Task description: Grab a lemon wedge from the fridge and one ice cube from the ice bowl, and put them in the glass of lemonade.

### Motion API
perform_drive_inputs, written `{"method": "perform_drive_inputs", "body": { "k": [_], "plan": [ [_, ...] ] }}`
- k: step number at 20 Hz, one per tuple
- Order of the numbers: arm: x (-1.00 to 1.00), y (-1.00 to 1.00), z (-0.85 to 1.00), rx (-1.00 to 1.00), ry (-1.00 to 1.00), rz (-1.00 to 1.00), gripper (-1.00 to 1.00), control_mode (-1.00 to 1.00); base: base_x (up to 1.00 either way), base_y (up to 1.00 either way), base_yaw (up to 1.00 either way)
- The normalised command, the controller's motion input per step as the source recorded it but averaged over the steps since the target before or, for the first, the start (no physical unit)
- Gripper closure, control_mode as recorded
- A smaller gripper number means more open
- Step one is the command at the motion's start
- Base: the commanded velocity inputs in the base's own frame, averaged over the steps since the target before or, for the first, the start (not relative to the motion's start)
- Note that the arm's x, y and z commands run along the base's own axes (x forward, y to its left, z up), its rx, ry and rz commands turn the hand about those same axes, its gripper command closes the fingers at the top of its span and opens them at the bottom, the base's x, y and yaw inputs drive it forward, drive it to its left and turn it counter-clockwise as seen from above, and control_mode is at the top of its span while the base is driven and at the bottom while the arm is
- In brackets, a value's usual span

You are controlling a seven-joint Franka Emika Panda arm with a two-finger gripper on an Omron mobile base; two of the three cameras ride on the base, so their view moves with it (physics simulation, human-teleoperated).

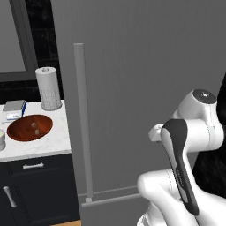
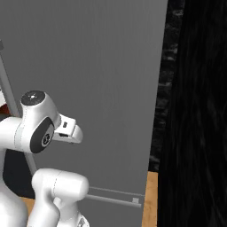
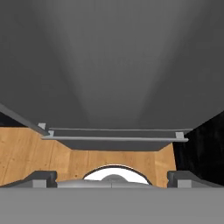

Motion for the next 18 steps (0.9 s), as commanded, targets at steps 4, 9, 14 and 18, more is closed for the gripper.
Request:
{"method": "perform_drive_inputs", "body": {
  "k": [4, 9, 14, 18],
  "plan": [
    [0.0, 0.0, -0.04, 0.0, 0.0, 0.0, -1.0, 1.0, -0.12, 0.0, 0.0],
    [0.0, 0.0, 0.0, 0.0, 0.0, 0.0, -1.0, 1.0, -0.6, 0.05, 0.0],
    [0.0, 0.0, 0.0, 0.0, 0.0, 0.0, -1.0, 1.0, -0.67, 0.45, 0.0],
    [0.0, 0.0, 0.0, 0.0, 0.0, 0.0, -1.0, 1.0, -0.37, 0.83, 0.0]
  ]
}}
